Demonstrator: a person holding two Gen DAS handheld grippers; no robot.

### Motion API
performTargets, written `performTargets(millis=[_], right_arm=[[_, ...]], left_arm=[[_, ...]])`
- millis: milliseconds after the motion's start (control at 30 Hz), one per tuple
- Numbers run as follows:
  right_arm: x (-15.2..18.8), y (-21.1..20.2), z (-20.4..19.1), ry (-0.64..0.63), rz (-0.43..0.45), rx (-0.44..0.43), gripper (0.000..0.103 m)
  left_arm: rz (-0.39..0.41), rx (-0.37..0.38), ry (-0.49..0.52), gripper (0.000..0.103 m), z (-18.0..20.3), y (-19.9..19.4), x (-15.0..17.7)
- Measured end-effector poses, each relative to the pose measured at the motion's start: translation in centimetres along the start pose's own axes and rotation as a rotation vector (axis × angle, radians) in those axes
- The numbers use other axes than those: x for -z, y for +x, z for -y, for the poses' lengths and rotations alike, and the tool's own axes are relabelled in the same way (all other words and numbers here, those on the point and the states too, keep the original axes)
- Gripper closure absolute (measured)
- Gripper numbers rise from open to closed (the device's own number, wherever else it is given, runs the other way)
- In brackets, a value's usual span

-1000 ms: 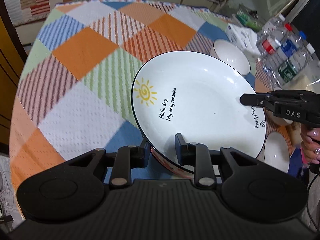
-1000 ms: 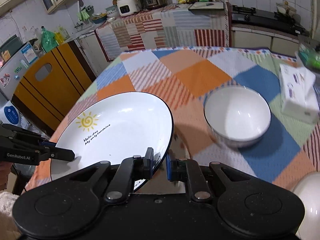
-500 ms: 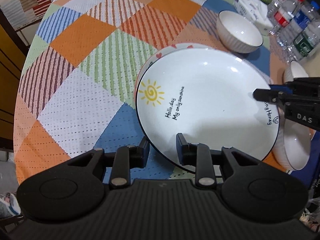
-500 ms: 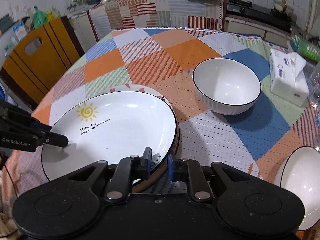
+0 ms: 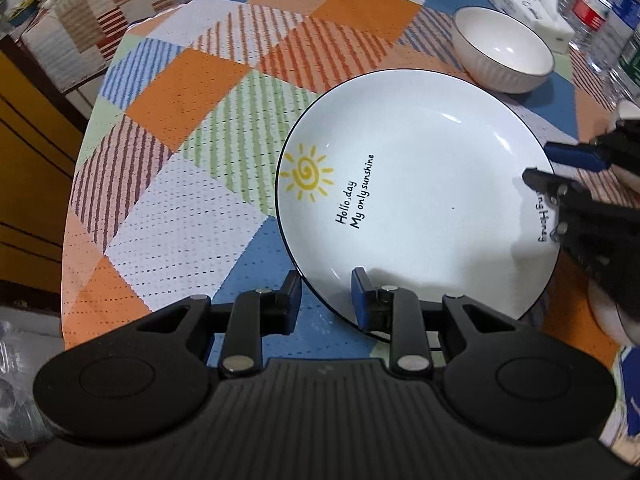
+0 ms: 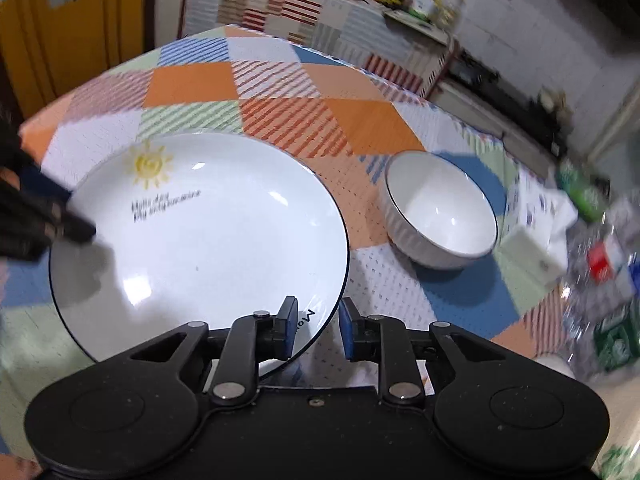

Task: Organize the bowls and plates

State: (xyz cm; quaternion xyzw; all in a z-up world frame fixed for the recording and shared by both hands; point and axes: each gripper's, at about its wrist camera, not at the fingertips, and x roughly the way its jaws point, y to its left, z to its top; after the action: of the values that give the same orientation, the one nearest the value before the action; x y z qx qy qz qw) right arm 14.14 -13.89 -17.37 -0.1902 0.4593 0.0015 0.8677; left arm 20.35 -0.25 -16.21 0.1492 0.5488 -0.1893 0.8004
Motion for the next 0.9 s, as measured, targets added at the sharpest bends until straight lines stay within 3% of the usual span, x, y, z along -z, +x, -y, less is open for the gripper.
performTargets(millis=[67, 267, 400, 667, 700, 733, 800, 900], right_arm=[[0.2, 0.0, 0.1, 0.01, 0.013, -0.005, 0.076], [1.5, -4.1, 4.9, 0.219, 0.136, -0.127, 0.076], [4.3, -8.3, 7.7, 0.251, 0.222, -0.189, 0.067], [10.1, -11.2, 9.1, 0.205, 0.192, -0.268, 0.052], [10.8, -11.7, 9.0, 0.191, 0.215, -0.291, 0.047], [11.5, -12.2, 9.0, 0.182, 0.24, -0.314, 0.034], [12.7, -13.0, 8.6, 0.173, 0.271, -0.354, 0.024], [14.0, -13.3, 7.9, 0.159, 0.266, -0.364, 0.01]], left_arm=[[-0.001, -0.005, -0.016, 0.079, 0.0, -0.3, 0.0], [0.041, -0.005, -0.062, 0.079, 0.8, -3.9, 1.2], [0.066, 0.046, -0.093, 0.079, 2.6, -6.6, 1.5], [0.102, 0.156, -0.07, 0.078, 7.3, -9.4, 2.4], [0.105, 0.168, -0.068, 0.077, 7.8, -9.5, 2.6], [0.109, 0.178, -0.067, 0.076, 8.3, -9.6, 2.8], [0.117, 0.192, -0.061, 0.074, 9.3, -9.6, 3.1], [0.12, 0.215, -0.058, 0.062, 10.6, -9.4, 3.4]])
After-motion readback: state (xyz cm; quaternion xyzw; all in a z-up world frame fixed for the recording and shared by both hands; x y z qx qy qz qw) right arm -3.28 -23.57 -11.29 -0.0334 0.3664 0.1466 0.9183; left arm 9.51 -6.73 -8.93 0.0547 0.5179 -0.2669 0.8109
